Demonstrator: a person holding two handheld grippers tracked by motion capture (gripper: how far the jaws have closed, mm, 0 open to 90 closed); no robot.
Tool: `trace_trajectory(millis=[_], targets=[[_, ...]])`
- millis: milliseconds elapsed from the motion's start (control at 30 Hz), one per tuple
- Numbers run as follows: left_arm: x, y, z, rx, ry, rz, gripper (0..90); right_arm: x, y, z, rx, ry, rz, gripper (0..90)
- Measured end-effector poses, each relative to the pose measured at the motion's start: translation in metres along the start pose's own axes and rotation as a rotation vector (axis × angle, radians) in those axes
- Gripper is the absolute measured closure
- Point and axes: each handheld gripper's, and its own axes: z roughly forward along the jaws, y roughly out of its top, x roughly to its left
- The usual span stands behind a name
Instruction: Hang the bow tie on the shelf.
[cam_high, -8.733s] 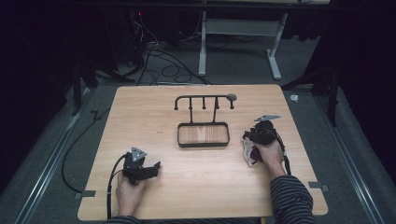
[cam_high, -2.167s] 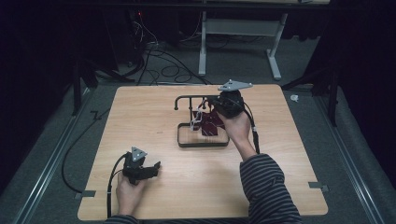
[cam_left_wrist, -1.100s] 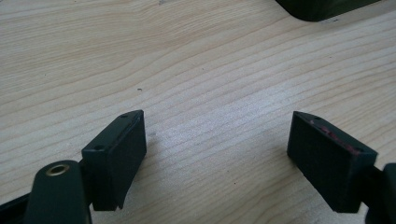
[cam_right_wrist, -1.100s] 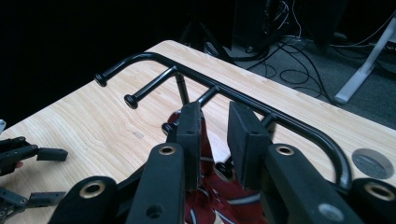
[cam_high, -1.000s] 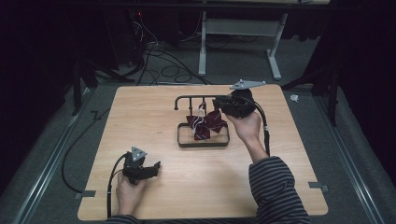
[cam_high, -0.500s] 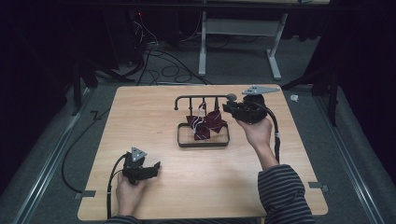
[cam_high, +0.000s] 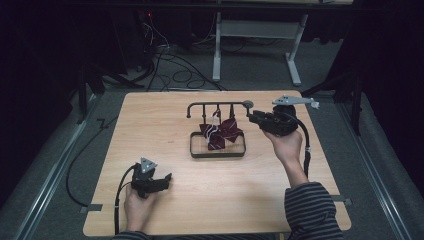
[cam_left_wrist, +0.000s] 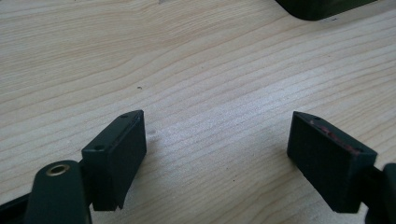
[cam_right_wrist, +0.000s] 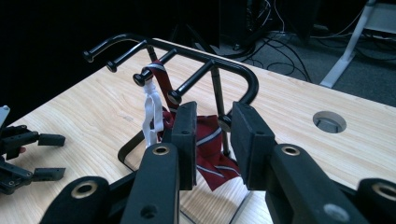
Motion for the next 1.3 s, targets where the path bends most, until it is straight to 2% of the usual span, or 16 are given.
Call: trace_trajectory(millis=[300, 467, 700, 1300], targets=[[0.0, 0.0, 0.0, 0.0, 0.0, -0.001, 20.1, -0.002, -0.008, -0.011, -0.013, -0.006, 0.01, 72.9], [0.0, 0.0, 0.0, 0.0, 0.0, -0.001, 20.2, -0.007, -0.014, -0.022, -0.03, -0.02, 0.024, 72.7], [0.0, 0.0, 0.0, 0.0, 0.0, 0.0, 20.1, -0.01, -0.022, -0.033, -0.028, -0.036, 0.031, 72.5], [0.0, 0.0, 0.0, 0.0, 0.0, -0.001, 20.1, -0.025, -0.058, -0.057, -0.049, -0.066, 0.086, 72.2]])
